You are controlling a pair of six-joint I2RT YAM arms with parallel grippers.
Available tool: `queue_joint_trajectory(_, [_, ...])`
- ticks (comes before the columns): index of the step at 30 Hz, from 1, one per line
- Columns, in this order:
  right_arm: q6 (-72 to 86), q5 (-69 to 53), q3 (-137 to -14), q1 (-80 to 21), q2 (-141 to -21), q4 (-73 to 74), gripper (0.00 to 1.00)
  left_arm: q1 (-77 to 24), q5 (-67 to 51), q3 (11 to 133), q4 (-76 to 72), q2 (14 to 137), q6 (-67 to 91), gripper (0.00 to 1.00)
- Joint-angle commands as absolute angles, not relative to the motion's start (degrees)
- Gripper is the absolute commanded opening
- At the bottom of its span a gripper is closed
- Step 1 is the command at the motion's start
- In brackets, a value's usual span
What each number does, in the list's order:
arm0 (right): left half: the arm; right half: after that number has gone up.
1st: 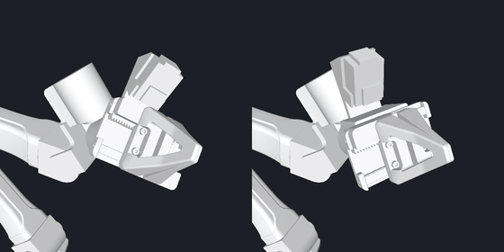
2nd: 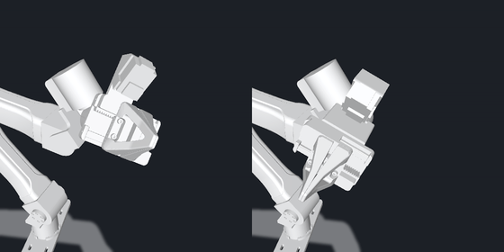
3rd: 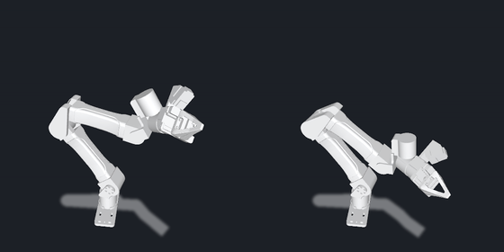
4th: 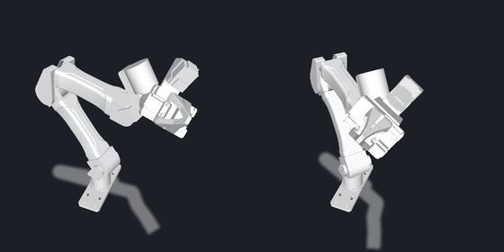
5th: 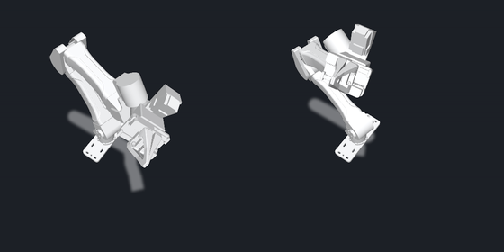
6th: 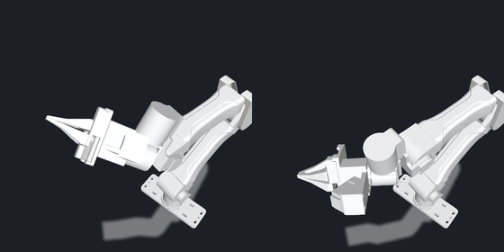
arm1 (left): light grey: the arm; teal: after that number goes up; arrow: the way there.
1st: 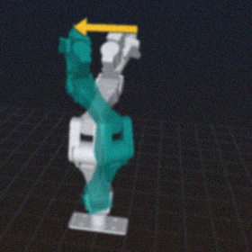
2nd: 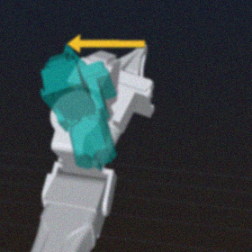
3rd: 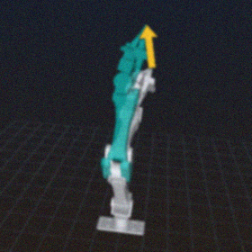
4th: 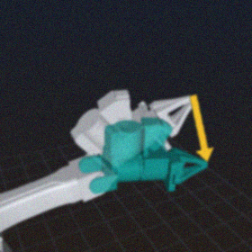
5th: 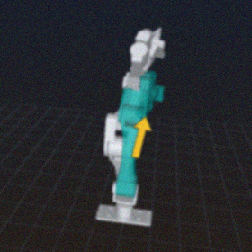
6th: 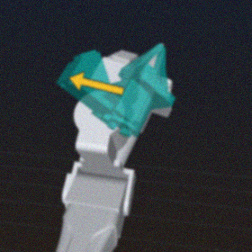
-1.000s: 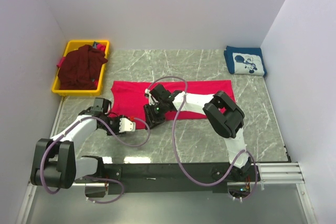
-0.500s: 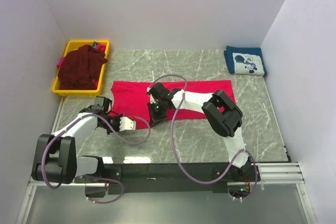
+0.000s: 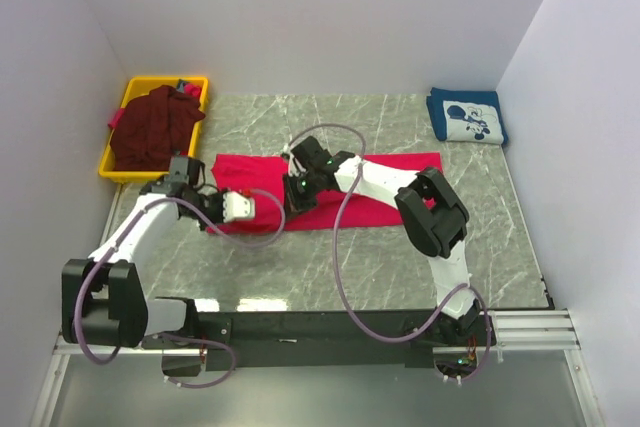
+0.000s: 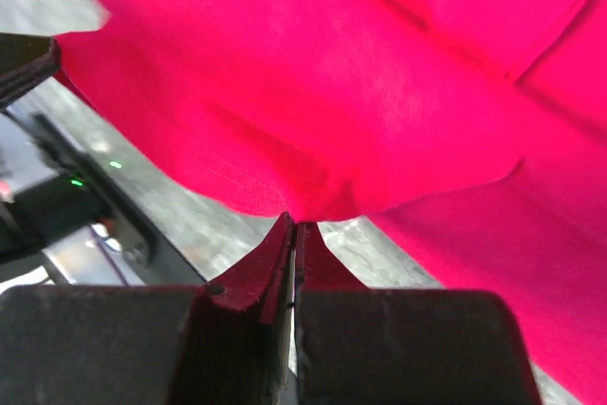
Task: Fold and stack the t-shirts
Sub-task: Fold the tshirt
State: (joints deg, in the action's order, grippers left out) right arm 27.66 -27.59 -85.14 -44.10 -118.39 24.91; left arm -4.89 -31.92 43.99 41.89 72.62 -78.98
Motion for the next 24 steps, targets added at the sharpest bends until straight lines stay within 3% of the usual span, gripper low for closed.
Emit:
queue_joint_trajectory(1, [27.9,-29.7,-90.1,-42.6,-115.0,22.9,0.0,-3.2,-36.5,51.0,44.0,73.8,-76.5,0.01])
queue_joint_trajectory(13, [30.1,-33.0,-102.7,-35.9,-124.4,21.8,0.0,-0.2,-37.0,67.4,31.1,88.1,-66.6,0.01])
queue_joint_trajectory(24, [31.7,-33.1,-107.5,-34.6,-129.1,21.5,0.0,-0.2,-33.7,69.9,21.5,95.4,-61.5,0.01])
